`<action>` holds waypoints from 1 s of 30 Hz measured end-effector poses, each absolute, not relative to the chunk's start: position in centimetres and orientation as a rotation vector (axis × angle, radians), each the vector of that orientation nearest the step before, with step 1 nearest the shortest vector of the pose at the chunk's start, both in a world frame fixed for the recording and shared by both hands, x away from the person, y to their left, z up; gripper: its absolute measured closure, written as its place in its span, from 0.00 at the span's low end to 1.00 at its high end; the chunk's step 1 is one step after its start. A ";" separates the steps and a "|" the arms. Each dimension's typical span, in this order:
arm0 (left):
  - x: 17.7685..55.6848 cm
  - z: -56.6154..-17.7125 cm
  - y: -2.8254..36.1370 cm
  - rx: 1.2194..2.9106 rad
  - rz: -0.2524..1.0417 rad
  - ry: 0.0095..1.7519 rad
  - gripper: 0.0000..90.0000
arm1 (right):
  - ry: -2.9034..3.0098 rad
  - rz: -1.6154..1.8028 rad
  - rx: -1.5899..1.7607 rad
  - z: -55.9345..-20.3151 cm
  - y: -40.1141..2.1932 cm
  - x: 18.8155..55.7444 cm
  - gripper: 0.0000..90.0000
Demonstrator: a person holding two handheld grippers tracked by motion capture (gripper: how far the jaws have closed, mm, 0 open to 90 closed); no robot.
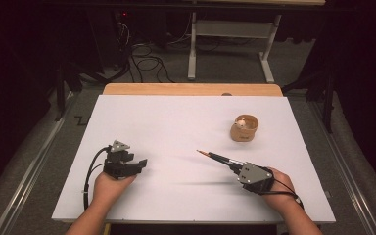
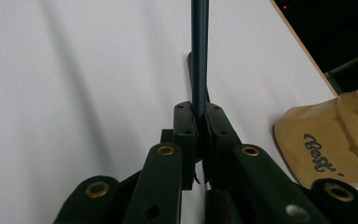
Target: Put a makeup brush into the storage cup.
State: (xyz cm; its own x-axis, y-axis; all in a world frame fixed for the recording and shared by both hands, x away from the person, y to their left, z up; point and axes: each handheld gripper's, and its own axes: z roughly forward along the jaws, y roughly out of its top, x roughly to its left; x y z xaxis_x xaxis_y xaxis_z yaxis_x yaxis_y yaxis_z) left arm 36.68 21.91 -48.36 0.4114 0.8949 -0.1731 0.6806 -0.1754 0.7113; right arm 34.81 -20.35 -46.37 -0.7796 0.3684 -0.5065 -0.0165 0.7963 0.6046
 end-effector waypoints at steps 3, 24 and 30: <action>36.5 -48.3 21.9 1.919 0.394 1.314 0.43 | 2.350 0.813 0.271 -46.4 -20.4 34.9 0.96; 35.7 -49.2 21.9 1.849 0.382 1.240 0.38 | 2.355 0.960 0.496 -46.6 -20.8 35.5 0.96; 35.6 -49.1 21.9 1.821 0.380 1.219 0.36 | 2.351 1.026 0.606 -46.5 -20.9 35.7 0.96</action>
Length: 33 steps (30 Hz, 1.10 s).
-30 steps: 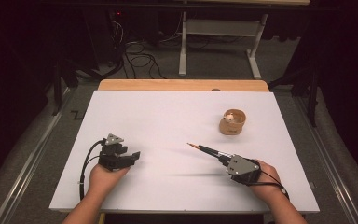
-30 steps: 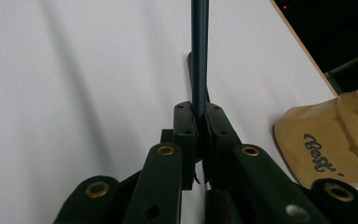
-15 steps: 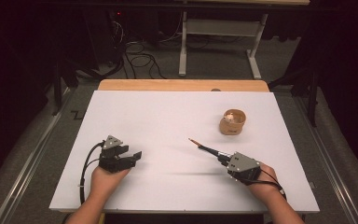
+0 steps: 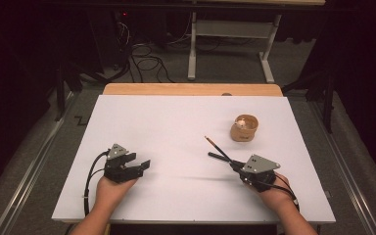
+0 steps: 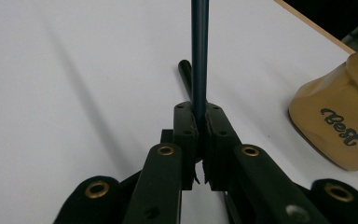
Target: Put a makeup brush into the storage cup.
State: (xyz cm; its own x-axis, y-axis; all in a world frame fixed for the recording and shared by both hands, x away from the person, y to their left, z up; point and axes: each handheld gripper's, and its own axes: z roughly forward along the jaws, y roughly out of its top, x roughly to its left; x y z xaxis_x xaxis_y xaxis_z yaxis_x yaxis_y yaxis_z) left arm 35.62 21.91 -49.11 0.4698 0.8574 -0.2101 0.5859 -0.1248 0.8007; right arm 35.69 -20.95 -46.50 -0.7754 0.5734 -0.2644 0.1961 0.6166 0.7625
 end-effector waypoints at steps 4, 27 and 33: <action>35.6 -49.0 22.0 1.812 0.378 1.217 0.36 | 2.331 1.103 0.702 -46.3 -21.2 35.9 0.96; 35.3 -49.1 21.8 1.800 0.391 1.184 0.33 | 2.216 1.312 0.927 -45.8 -21.9 35.6 0.96; 35.2 -49.1 21.7 1.799 0.397 1.180 0.33 | 2.187 1.348 0.995 -45.8 -22.1 35.6 0.96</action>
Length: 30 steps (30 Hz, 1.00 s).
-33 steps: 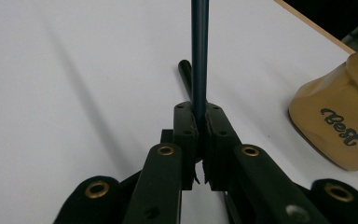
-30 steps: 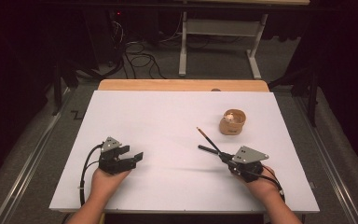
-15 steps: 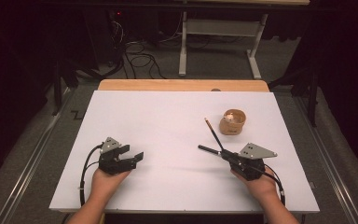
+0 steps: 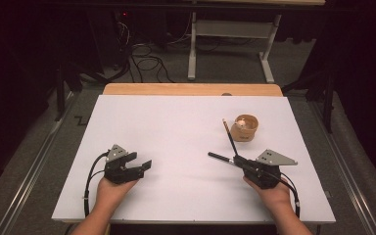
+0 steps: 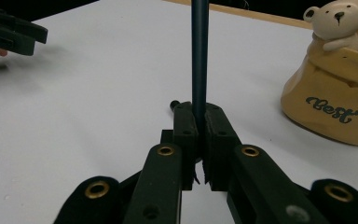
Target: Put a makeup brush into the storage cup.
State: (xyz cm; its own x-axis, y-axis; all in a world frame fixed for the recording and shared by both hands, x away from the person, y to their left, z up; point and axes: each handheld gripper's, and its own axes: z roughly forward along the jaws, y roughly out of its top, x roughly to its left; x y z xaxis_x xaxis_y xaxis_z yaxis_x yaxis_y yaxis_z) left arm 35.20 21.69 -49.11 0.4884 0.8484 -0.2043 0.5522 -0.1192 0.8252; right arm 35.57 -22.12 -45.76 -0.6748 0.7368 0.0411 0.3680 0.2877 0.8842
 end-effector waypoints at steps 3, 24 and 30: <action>35.1 -49.2 21.6 1.789 0.411 1.176 0.32 | 2.186 1.355 0.993 -45.7 -22.2 35.6 0.96; 34.9 -47.3 20.9 1.724 0.433 1.094 0.23 | 2.195 1.364 0.847 -43.8 -18.6 36.7 0.96; 34.8 -46.1 20.4 1.716 0.447 1.067 0.18 | 2.210 1.368 0.801 -43.7 -16.9 36.8 0.96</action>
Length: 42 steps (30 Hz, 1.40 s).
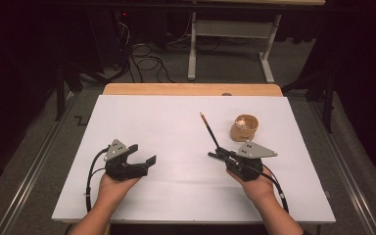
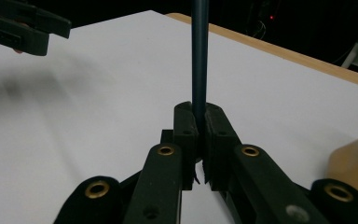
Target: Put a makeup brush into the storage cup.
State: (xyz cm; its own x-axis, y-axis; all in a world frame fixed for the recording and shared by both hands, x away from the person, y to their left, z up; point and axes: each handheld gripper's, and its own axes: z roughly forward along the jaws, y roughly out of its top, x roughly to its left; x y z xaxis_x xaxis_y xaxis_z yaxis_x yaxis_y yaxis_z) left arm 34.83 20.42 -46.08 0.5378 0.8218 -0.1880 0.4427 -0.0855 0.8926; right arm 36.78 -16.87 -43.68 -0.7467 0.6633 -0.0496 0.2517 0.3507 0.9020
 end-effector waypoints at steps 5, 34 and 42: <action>34.8 -45.8 19.4 1.736 0.440 1.036 0.09 | 2.221 1.376 0.783 -43.7 -15.9 36.8 0.96; 35.2 -44.5 15.5 1.674 0.294 0.898 0.10 | 2.296 1.348 0.668 -46.1 -13.8 35.2 0.96; 35.5 -44.0 14.5 1.686 0.279 0.891 0.11 | 2.289 1.353 0.659 -46.2 -13.7 35.2 0.96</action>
State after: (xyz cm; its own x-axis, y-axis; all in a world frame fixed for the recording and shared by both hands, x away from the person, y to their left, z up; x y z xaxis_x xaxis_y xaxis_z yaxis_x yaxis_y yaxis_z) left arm 35.52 14.53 -44.03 0.6833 0.6812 -0.2626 0.4101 -0.0606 0.9100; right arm 35.17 -13.69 -46.21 -0.8089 0.5796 -0.0989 0.1930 0.4206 0.8865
